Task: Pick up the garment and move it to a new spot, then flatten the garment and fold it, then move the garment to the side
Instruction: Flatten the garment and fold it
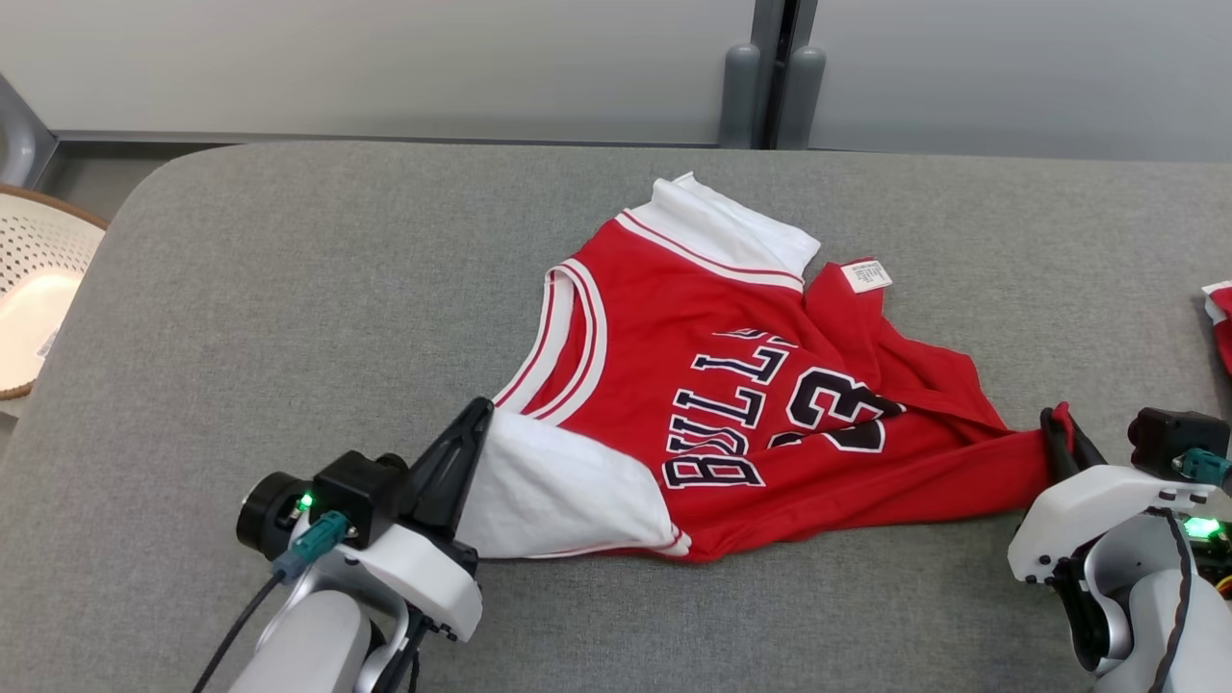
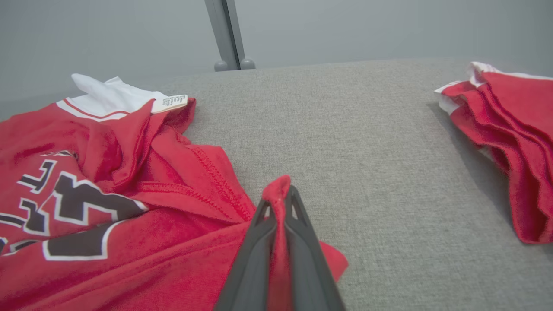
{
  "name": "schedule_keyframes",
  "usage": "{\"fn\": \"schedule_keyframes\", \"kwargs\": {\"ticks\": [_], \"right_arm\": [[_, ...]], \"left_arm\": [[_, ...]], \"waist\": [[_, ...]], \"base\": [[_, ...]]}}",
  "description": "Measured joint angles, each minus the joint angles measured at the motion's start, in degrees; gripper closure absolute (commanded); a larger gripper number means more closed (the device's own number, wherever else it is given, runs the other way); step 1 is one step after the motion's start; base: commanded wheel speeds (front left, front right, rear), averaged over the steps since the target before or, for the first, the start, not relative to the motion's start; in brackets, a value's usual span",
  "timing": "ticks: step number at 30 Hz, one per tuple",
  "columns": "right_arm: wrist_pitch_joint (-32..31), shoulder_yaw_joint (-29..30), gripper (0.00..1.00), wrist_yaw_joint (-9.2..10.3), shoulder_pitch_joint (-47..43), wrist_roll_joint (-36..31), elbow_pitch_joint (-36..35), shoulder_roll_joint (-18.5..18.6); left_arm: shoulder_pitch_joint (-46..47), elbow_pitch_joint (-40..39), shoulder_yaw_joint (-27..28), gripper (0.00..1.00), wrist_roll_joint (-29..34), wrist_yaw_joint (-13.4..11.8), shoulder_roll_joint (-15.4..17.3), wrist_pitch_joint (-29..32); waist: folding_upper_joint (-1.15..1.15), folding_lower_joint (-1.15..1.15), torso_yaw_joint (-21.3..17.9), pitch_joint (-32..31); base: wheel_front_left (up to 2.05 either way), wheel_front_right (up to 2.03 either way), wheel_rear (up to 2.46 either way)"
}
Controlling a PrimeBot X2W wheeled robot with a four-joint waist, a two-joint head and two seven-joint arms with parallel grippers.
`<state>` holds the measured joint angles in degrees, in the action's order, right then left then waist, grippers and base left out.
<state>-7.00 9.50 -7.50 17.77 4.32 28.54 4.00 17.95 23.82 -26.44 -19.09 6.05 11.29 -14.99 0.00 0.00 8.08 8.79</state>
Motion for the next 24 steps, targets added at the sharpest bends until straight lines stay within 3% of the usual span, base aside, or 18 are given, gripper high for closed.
{"fn": "schedule_keyframes", "kwargs": {"ticks": [10, 16, 24], "right_arm": [[2.9, -7.0, 1.00, 0.01, -2.2, 6.0, -11.7, 4.0], [7.5, -7.1, 1.00, 0.00, 1.3, 8.8, -19.1, 7.2], [13.9, -5.3, 1.00, 0.00, 9.5, 4.2, -25.1, 6.2]], "left_arm": [[1.3, -5.8, 5.6, 1.00, -2.8, -0.3, 1.0, 0.0], [5.9, -13.1, 9.7, 1.00, -5.7, -0.7, 2.6, 0.9], [16.7, -20.6, 13.4, 1.00, -7.9, -2.9, 2.8, 4.5]], "waist": [[0.00, 0.00, -1.4, -3.2], [0.00, 0.00, -2.0, -5.9], [0.00, 0.00, -2.3, -9.6]], "base": [[0.00, 0.00, 0.00], [0.00, 0.00, 0.00], [0.00, 0.00, 0.00]]}}
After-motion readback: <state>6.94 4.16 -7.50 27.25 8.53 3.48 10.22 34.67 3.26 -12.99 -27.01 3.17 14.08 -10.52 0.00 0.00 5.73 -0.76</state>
